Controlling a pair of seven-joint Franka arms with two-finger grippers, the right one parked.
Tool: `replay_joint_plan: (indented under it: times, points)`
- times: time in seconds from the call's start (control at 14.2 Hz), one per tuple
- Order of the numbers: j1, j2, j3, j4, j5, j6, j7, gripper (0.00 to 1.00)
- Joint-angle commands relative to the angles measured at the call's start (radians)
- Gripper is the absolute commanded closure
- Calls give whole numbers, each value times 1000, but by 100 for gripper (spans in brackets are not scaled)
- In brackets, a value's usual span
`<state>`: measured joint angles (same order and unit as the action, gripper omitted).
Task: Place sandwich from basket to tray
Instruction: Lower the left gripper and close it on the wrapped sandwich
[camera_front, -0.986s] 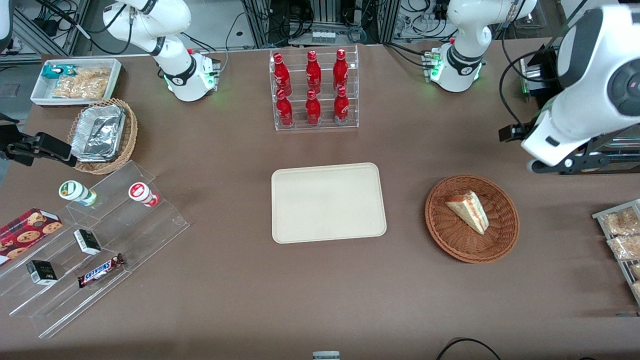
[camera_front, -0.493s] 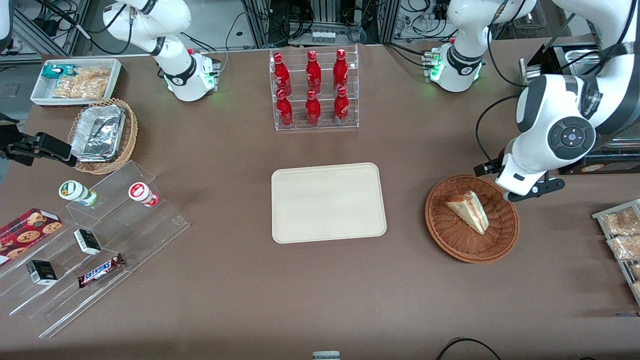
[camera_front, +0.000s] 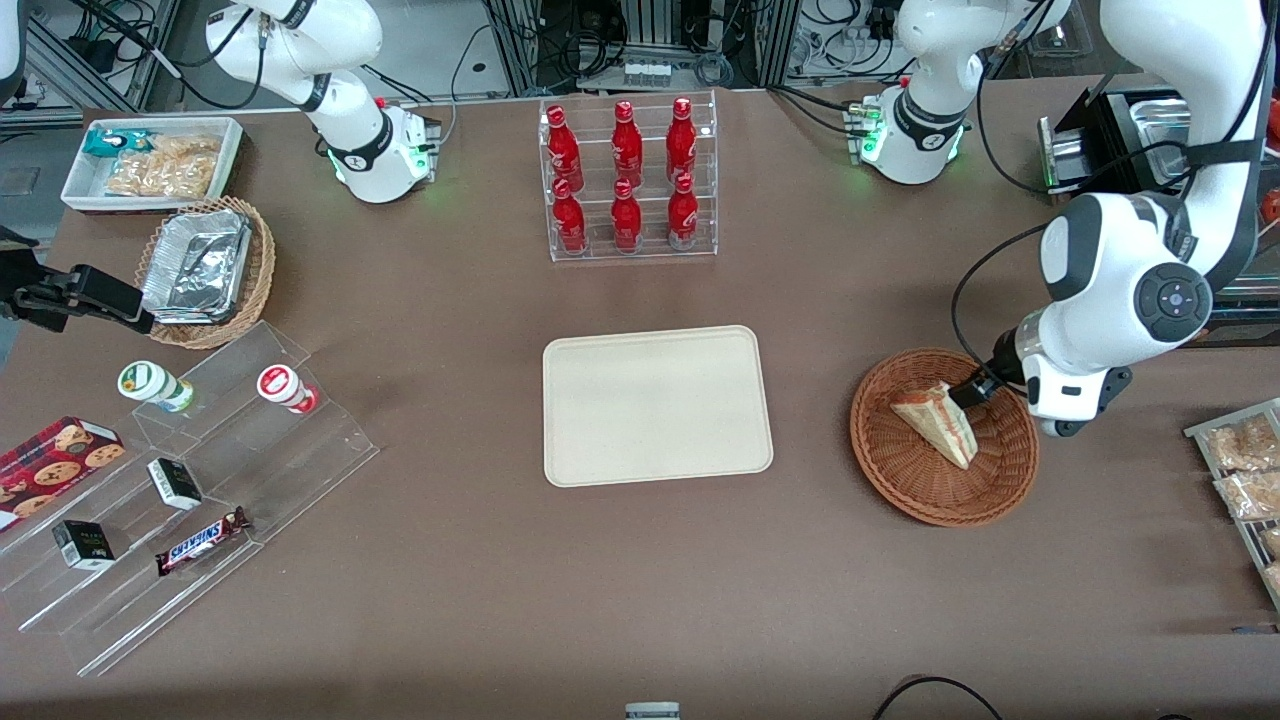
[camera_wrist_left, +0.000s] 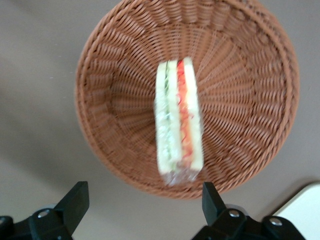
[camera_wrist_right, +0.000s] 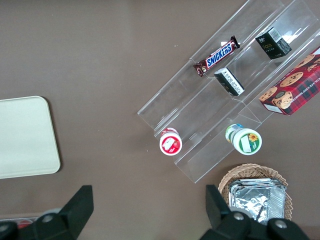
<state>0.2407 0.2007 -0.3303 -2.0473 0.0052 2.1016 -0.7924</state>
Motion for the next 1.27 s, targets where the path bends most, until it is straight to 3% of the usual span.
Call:
replay_joint_plan:
  times: [0.0, 0.14, 0.77, 1.13, 1.2]
  points:
    - [0, 34, -6, -49, -11, 118, -44, 0]
    - [-1, 58, -6, -89, -11, 211, -71, 0]
    - [-12, 137, -7, -91, -10, 313, -97, 0]
    - [-46, 137, -7, -91, -4, 337, -159, 71]
    - [-58, 134, -7, -90, -2, 337, -156, 80]
